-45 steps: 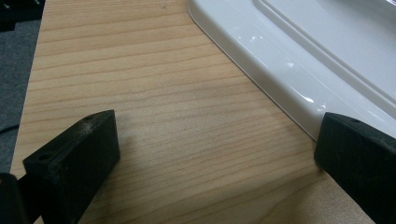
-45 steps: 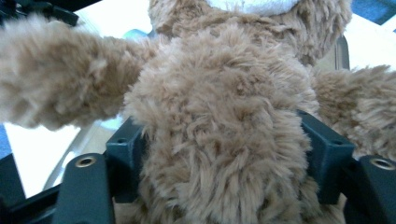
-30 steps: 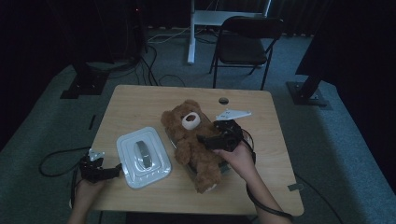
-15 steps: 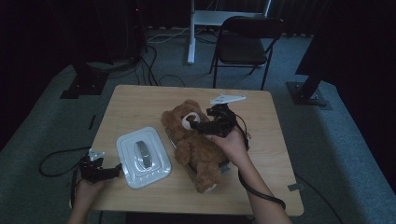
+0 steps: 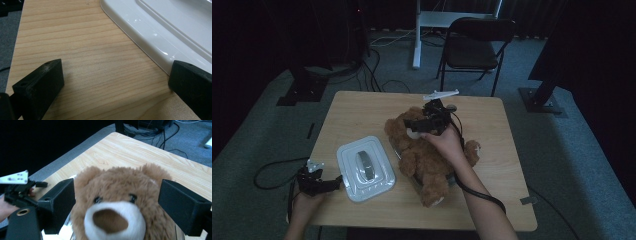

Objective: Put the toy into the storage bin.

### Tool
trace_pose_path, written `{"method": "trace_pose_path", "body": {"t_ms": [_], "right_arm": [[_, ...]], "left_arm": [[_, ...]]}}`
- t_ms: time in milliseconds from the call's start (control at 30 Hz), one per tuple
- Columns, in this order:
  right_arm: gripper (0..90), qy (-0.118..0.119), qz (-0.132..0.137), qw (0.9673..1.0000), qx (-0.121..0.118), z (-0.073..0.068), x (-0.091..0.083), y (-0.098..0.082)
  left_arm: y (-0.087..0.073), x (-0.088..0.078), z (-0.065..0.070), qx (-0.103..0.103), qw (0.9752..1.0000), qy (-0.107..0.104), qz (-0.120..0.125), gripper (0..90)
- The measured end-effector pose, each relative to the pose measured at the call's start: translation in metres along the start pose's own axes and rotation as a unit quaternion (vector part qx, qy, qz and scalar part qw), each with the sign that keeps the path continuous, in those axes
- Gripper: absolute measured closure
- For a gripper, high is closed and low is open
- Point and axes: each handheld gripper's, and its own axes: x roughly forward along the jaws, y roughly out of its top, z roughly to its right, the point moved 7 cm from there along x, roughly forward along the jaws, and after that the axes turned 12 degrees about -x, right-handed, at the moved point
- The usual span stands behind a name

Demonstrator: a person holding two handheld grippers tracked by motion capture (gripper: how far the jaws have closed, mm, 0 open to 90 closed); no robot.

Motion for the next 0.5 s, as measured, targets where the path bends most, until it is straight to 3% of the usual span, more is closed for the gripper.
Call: {"method": "trace_pose_path", "body": {"t_ms": [167, 400, 500], "right_arm": [[13.6, 0.006, -0.006, 0.9999, 0.013, 0.002, 0.013, 0.006], [16.5, -0.005, -0.049, 0.9988, 0.006, 0.006, 0.036, -0.003], [20.4, -0.007, -0.052, 0.9986, 0.001, 0.006, 0.039, -0.007]], "left_arm": [[0.0, 0.0, 0.0, 0.0, 1.0, 0.0, 0.0, 0.5], [0.0, 0.0, 0.0, 0.0, 1.0, 0.0, 0.0, 0.5], [0.0, 0.0, 0.0, 0.0, 1.0, 0.0, 0.0, 0.5]]}}
